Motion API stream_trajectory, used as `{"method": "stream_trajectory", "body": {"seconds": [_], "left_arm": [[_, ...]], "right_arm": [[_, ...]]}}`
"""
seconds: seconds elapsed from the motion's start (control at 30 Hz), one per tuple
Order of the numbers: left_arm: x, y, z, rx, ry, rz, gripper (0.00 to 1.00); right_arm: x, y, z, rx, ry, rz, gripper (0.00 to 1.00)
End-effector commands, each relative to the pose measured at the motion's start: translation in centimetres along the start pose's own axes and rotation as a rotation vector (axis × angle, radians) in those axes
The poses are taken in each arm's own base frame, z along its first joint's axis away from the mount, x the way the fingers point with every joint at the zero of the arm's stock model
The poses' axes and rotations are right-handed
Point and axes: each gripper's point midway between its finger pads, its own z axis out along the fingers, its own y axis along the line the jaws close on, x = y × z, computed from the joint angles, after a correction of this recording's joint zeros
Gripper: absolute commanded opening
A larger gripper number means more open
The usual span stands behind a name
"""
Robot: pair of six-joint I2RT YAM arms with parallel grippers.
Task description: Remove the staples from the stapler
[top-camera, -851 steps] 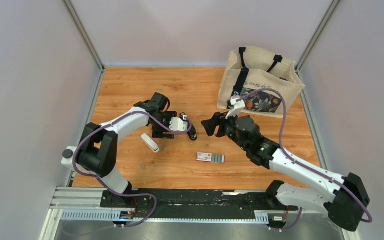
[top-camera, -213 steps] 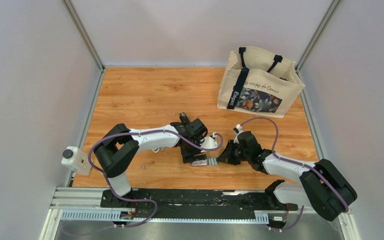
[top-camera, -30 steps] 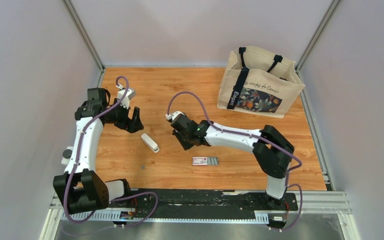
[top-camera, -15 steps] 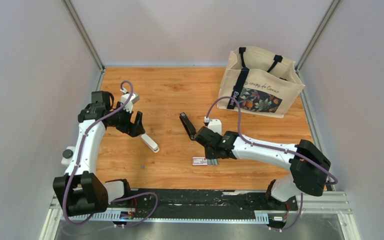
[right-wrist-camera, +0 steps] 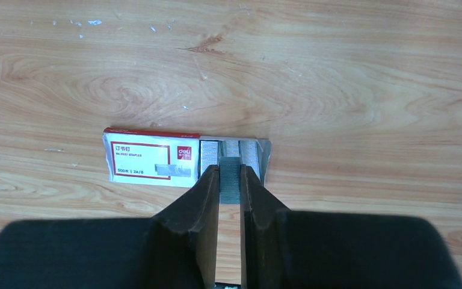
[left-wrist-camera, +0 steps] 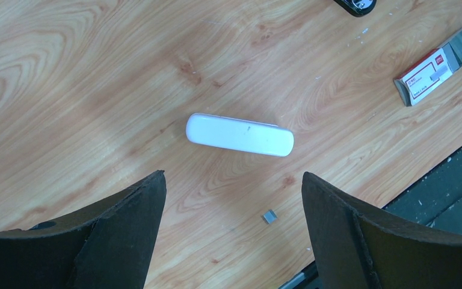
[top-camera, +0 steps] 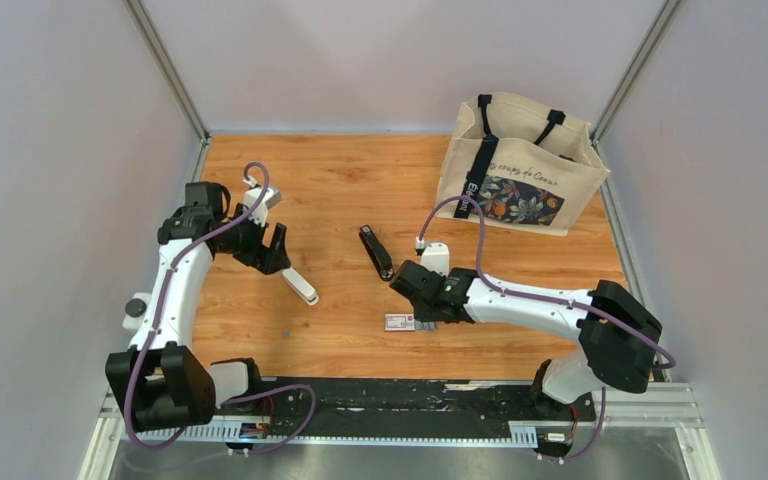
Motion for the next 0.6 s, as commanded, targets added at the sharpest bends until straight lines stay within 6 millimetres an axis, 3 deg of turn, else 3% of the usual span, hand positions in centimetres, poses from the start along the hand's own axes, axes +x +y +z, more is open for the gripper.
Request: {"method": "stream_trajectory", "body": {"seconds": [0.0,0.57], "left_arm": [[-0.4,0.0,0.2,0.009,-0.010,0.036,0.91],[-0.5,-0.4,0.3,0.008,-0.004,0.052,0.91]], "right_arm": [[-0.1,-0.2,0.5,0.007,-0.038,0.028,0.00],[1.4,-0.2,2.2,0.014,0.000,0.003,0.00]]}}
